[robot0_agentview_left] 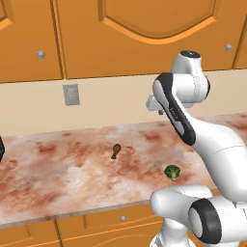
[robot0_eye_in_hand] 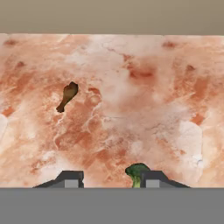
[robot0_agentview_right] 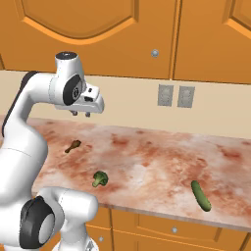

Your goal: Place the broccoli and cucumber inside the fridge drawer. Close the drawer after placing the vegetables.

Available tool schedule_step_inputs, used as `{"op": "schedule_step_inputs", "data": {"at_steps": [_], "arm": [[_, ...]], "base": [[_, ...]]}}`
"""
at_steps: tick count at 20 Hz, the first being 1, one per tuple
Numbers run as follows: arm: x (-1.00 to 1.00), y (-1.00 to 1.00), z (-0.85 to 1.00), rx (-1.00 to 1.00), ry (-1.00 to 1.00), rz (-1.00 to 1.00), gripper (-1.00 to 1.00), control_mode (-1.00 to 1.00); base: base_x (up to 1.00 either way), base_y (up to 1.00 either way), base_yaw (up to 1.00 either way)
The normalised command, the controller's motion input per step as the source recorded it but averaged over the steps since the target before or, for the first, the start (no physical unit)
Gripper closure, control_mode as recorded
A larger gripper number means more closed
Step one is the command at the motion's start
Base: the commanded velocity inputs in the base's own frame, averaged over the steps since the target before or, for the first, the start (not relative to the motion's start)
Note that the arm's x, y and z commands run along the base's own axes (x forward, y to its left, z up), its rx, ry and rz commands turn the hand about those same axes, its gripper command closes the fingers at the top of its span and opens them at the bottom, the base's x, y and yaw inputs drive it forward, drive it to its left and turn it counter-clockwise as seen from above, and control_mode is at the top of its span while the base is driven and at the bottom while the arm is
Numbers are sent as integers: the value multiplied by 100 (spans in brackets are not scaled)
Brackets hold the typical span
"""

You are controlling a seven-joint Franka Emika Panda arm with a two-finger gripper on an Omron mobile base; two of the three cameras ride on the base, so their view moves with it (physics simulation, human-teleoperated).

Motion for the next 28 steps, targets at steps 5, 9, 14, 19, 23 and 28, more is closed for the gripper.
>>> {"op": "schedule_step_inputs", "data": {"at_steps": [5, 9, 14, 19, 23, 28], "arm": [[-33, -4, -10, 0, -9, 0, -100, -100], [-51, -19, -77, 0, -3, -2, -100, -100], [-46, -3, -94, -5, 9, -1, -100, -100], [-35, -11, -89, -1, 8, -2, -100, -100], [-20, -24, -73, 0, 1, -3, -100, -100], [0, -14, -66, 0, 4, -3, -100, -100]], "base": [[0, 0, 0], [0, 0, 0], [0, 0, 0], [0, 0, 0], [0, 0, 0], [0, 0, 0]]}}
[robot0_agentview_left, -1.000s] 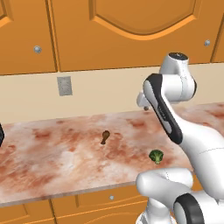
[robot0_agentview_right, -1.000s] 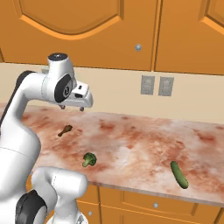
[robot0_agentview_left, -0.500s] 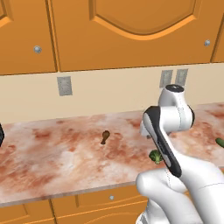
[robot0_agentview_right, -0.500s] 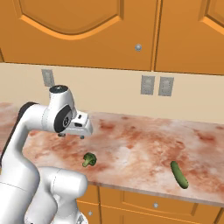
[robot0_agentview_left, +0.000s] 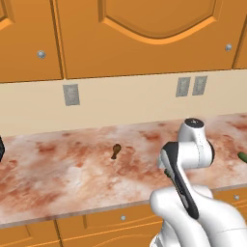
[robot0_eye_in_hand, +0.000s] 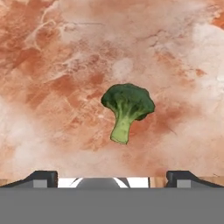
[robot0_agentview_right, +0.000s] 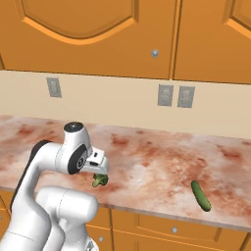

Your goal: Place the broccoli and cucumber inside the fridge drawer. Close the drawer after placing the vegetables.

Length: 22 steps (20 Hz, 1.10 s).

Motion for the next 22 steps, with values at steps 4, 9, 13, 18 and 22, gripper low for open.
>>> {"op": "schedule_step_inputs", "data": {"at_steps": [4, 9, 13, 18, 22], "arm": [[0, -27, -50, 1, 0, -5, -100, -100], [9, -11, -37, 1, 2, -8, -100, -100], [28, 3, -41, 0, 7, -8, -100, -100], [33, 8, -54, 0, 4, -8, -100, -100], [20, 24, -59, 0, 1, -9, -100, -100]], "base": [[0, 0, 0], [0, 0, 0], [0, 0, 0], [0, 0, 0], [0, 0, 0]]}}
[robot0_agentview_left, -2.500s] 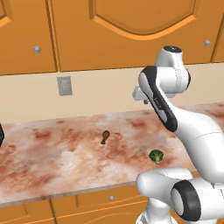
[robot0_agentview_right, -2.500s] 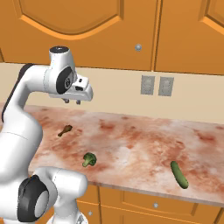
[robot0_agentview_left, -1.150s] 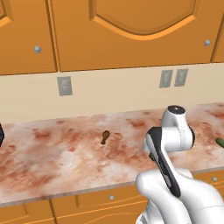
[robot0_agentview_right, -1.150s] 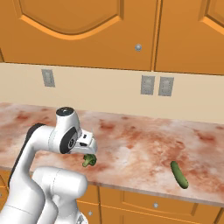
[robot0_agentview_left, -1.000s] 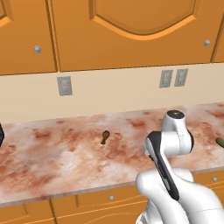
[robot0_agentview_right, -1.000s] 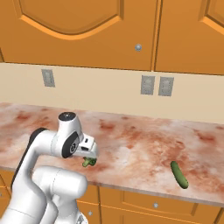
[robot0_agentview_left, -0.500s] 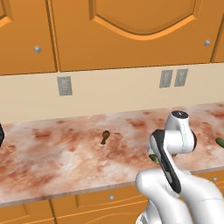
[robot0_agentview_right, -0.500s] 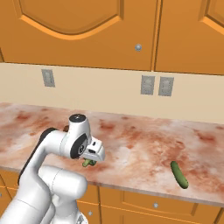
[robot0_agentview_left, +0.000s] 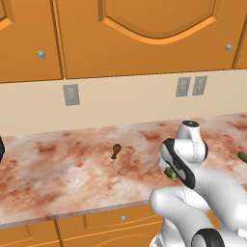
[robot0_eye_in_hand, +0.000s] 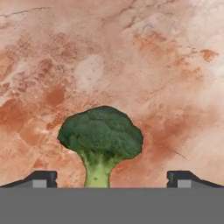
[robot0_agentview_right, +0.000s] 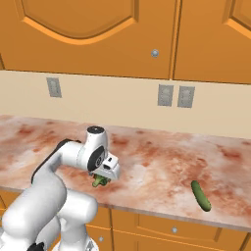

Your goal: Place the broccoli and cucumber inside the fridge drawer. Close the drawer after placing the vegetables.

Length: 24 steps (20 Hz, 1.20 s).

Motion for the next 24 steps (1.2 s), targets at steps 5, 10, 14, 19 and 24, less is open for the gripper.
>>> {"op": "schedule_step_inputs", "data": {"at_steps": [5, 10, 14, 19, 24], "arm": [[6, 22, -58, 0, 0, -9, -100, -100], [0, 3, -61, 0, 0, -6, -100, -100], [-9, 3, -61, 0, 0, -4, -100, -100], [-27, 1, -57, 0, 0, -4, -100, -100], [-39, 0, -22, 0, -5, -3, -100, -100]], "base": [[0, 0, 0], [0, 0, 0], [0, 0, 0], [0, 0, 0], [0, 0, 0]]}}
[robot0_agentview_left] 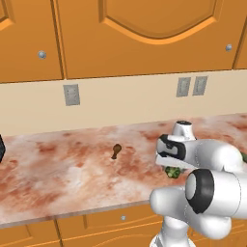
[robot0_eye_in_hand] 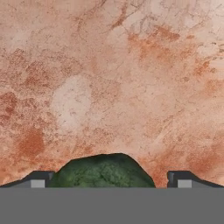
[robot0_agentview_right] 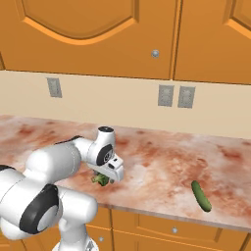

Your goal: Place the broccoli and cucumber inside the fridge drawer. Close the drawer after placing the vegetables.

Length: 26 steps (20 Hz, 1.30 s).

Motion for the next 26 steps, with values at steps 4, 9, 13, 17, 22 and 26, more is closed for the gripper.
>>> {"op": "schedule_step_inputs", "data": {"at_steps": [4, 9, 13, 17, 22, 26], "arm": [[-44, 1, 0, 0, -15, -1, -100, -100], [-36, 18, -19, 0, -9, 0, -100, -100], [-27, 24, -32, 0, -5, 0, -100, -100], [-32, 10, -34, 0, -8, 0, 100, -100], [-17, 3, 9, 1, -6, 0, 100, -100], [0, 0, 89, 2, -18, 0, 100, -100]], "base": [[0, 0, 0], [0, 0, 0], [0, 0, 0], [0, 0, 0], [0, 0, 0], [0, 0, 0]]}}
